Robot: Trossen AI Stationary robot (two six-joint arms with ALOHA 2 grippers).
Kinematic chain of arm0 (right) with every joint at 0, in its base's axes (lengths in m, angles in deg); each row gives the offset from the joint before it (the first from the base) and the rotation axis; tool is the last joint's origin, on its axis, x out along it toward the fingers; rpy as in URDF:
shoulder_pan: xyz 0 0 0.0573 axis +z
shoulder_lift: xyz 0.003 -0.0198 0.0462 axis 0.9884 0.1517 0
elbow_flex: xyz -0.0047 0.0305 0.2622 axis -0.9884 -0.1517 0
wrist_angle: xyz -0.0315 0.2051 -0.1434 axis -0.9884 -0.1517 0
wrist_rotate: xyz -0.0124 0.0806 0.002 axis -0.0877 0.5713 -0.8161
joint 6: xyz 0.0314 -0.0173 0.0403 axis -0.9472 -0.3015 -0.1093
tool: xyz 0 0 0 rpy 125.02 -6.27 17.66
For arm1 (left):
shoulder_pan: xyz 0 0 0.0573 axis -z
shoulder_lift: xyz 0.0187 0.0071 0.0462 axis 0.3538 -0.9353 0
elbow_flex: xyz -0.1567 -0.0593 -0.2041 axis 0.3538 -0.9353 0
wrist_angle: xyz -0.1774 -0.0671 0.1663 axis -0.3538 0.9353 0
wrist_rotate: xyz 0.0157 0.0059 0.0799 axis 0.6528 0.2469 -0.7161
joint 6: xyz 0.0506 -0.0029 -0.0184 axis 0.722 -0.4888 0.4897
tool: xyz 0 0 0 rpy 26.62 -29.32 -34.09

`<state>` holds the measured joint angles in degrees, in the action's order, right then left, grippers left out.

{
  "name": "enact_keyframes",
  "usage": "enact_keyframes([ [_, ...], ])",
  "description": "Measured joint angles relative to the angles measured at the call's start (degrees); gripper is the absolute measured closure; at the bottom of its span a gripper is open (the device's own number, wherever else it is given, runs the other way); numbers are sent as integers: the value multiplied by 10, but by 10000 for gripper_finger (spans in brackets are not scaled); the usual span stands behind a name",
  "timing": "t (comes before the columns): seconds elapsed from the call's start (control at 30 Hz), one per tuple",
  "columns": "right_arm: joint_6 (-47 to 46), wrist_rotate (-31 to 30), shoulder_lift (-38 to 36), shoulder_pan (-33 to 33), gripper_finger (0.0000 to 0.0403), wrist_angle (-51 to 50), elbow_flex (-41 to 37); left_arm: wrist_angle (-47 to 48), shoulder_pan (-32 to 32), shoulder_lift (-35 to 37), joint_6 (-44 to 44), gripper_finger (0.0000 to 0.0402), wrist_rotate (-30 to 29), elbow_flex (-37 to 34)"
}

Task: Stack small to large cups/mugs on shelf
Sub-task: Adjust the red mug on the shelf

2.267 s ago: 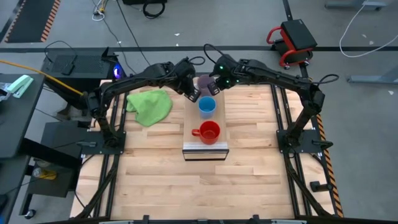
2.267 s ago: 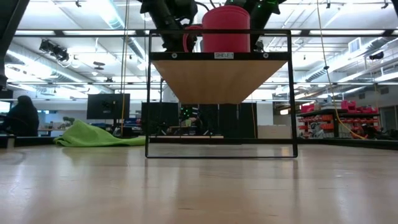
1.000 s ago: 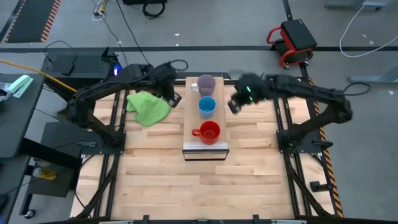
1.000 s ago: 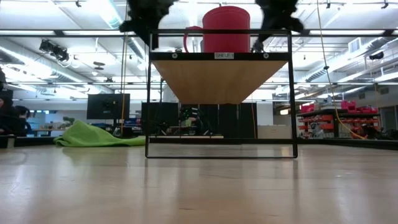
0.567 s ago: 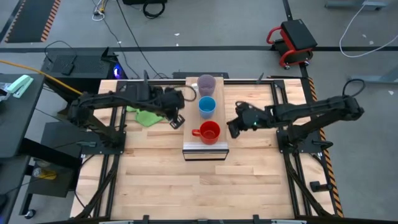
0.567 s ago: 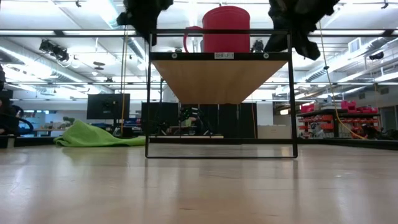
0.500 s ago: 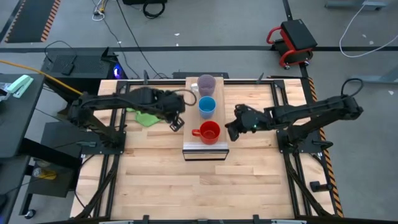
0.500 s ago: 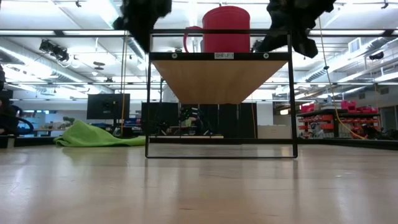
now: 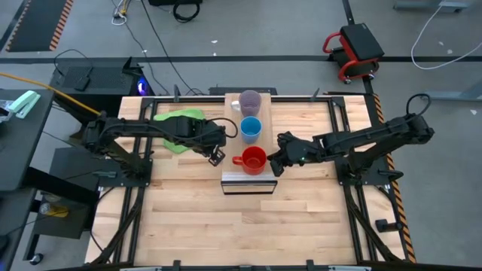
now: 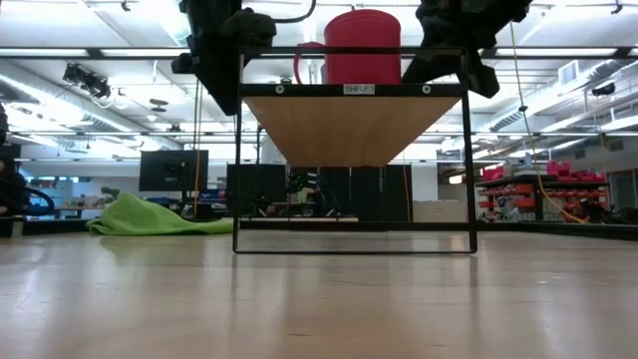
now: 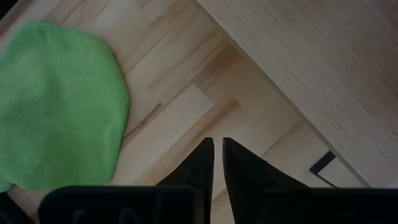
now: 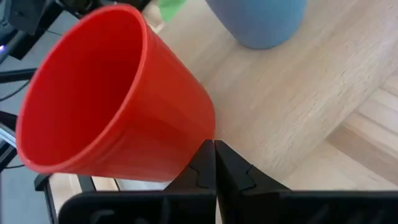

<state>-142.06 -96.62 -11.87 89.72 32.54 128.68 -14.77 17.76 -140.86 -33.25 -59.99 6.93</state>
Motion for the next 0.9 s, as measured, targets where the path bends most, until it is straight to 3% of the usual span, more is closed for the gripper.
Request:
enact_keyframes([
  [0.9, 14, -6, 28, -1, 403, 43, 0, -15, -1, 0, 4, 367, 0, 0],
])
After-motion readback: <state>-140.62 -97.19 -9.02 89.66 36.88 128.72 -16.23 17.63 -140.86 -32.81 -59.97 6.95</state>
